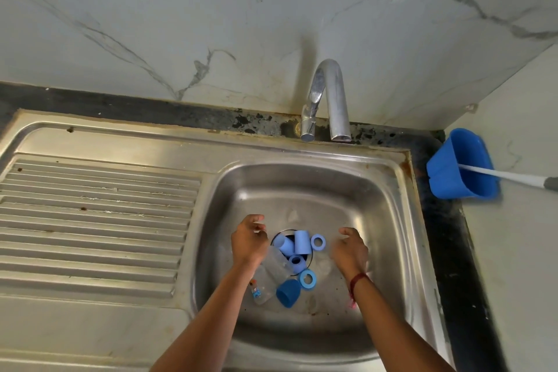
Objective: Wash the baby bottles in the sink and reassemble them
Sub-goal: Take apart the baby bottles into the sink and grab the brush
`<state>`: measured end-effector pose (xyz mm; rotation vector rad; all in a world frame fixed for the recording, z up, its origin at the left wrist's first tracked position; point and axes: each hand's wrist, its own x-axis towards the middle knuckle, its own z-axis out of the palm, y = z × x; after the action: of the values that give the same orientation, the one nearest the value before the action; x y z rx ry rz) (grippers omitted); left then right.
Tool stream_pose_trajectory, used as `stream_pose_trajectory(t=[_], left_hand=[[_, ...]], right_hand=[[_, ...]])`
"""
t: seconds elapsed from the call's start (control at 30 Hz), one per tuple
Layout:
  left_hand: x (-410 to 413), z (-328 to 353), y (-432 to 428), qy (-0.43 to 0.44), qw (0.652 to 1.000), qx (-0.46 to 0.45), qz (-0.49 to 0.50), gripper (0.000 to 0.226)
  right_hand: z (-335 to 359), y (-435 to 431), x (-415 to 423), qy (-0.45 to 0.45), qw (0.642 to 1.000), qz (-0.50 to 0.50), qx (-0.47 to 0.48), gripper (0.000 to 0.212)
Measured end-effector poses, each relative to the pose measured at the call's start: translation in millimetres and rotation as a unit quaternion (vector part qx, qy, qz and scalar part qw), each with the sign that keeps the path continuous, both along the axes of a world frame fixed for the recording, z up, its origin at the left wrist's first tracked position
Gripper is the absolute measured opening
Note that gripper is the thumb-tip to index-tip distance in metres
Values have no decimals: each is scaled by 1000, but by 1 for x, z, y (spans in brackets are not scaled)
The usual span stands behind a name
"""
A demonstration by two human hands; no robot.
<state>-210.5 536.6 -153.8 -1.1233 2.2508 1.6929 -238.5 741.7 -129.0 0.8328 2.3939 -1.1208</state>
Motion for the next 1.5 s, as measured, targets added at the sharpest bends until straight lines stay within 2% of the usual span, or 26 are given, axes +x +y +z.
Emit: stream_pose_trajectory(t=[0.13,0.27,0.4,0.77,0.97,1.3,1.5], left_hand=[[20,10,-5,0,1000,-6,22,38],[40,33,-6,15,1000,-22,15,31],[55,58,-7,33,998,-47,8,19],[110,95,-15,74,997,-35,-16,25],[139,105,-14,91,996,-8,-1,31],[157,113,0,112,988,88,65,23],[152,111,18,99,989,97,58,24]], right_hand=[[25,-6,12,30,999,-5,-36,24],[43,-16,29,47,996,8,-81,15],[58,-26,51,62,992,32,-105,25],[87,-44,109,116,977,5,-180,25],[96,-47,142,138,976,19,-164,24],[117,-18,165,156,980,-5,-126,23],[113,-1,161,164,978,-18,-124,26]])
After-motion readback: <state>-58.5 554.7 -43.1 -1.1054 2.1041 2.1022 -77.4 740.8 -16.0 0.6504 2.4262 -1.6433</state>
